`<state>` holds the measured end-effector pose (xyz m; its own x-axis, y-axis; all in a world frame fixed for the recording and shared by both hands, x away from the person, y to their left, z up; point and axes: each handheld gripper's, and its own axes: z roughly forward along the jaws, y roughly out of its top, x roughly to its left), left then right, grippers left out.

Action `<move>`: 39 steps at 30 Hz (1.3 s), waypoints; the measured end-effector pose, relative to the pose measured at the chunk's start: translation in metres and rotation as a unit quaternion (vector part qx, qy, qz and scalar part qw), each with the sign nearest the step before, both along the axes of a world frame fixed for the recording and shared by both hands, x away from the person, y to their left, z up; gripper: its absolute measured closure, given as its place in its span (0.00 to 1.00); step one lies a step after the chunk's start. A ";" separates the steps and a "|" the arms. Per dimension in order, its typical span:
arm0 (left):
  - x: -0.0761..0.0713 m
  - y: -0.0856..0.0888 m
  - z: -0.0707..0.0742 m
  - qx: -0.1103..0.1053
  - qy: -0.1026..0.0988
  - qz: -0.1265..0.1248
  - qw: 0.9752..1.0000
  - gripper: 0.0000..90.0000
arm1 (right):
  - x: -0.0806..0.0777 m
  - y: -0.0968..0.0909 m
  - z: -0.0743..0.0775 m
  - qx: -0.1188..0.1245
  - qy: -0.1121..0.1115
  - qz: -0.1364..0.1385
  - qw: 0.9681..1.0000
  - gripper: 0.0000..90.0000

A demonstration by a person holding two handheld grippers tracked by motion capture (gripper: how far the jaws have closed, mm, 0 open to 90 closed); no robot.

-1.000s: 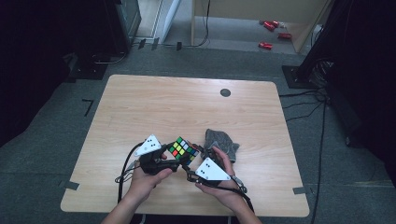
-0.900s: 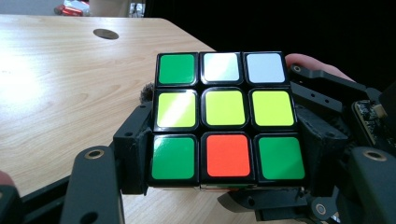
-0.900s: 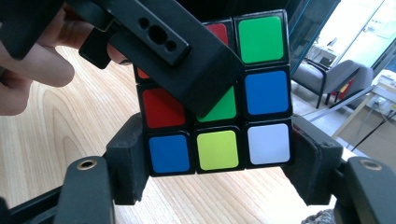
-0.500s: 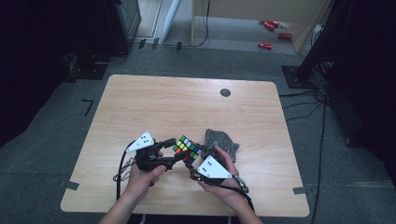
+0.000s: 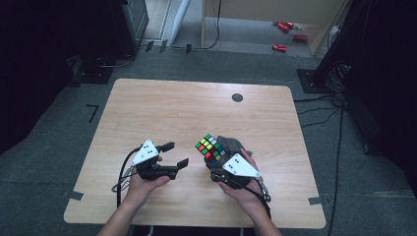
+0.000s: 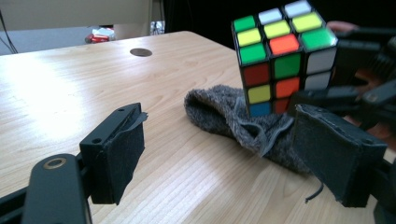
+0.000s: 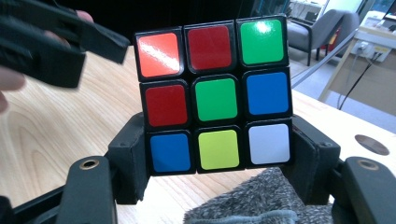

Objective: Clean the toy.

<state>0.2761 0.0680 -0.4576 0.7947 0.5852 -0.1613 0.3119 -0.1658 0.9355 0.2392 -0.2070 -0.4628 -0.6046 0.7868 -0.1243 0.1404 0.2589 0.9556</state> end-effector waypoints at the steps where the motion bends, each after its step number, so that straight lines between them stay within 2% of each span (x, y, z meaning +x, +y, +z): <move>1: -0.001 -0.001 -0.001 0.007 -0.008 0.001 1.000 0.20 | 0.000 0.000 0.001 0.004 0.003 0.002 1.000 0.37; 5: -0.005 -0.005 -0.004 0.025 -0.038 -0.005 0.999 0.21 | -0.001 -0.002 0.004 0.027 0.022 0.009 0.999 0.37; 7: -0.009 -0.010 -0.005 0.052 -0.066 0.000 0.996 0.21 | -0.001 -0.002 0.006 0.038 0.028 0.014 0.999 0.37; 8: -0.010 -0.012 -0.006 0.069 -0.080 0.001 0.994 0.21 | -0.001 -0.002 0.007 0.045 0.031 0.016 0.998 0.37; 11: -0.015 -0.020 -0.010 0.099 -0.114 -0.003 0.989 0.22 | -0.002 -0.002 0.010 0.066 0.047 0.023 0.996 0.37; 14: -0.019 -0.024 -0.013 0.112 -0.145 -0.007 0.983 0.24 | -0.003 0.000 0.011 0.073 0.065 0.033 0.995 0.37; 18: -0.020 -0.025 -0.015 0.118 -0.177 -0.008 0.977 0.27 | -0.004 0.003 0.011 0.079 0.078 0.042 0.993 0.37; 23: -0.023 -0.029 -0.020 0.143 -0.228 -0.011 0.963 0.27 | -0.006 0.006 0.013 0.093 0.095 0.054 0.990 0.37; 27: -0.026 -0.033 -0.022 0.163 -0.247 -0.016 0.955 0.25 | -0.006 0.008 0.014 0.098 0.107 0.061 0.988 0.37; 30: -0.026 -0.035 -0.023 0.162 -0.255 -0.010 0.953 0.23 | -0.005 0.008 0.013 0.100 0.118 0.065 0.986 0.37; 32: -0.026 -0.035 -0.024 0.163 -0.264 -0.016 0.951 0.20 | -0.005 0.009 0.012 0.100 0.125 0.067 0.985 0.37; 33: -0.027 -0.036 -0.025 0.163 -0.265 -0.018 0.950 0.21 | -0.005 0.010 0.011 0.099 0.127 0.067 0.985 0.38; 39: -0.028 -0.039 -0.028 0.161 -0.261 -0.027 0.951 0.21 | -0.002 0.013 0.006 0.102 0.154 0.067 0.981 0.38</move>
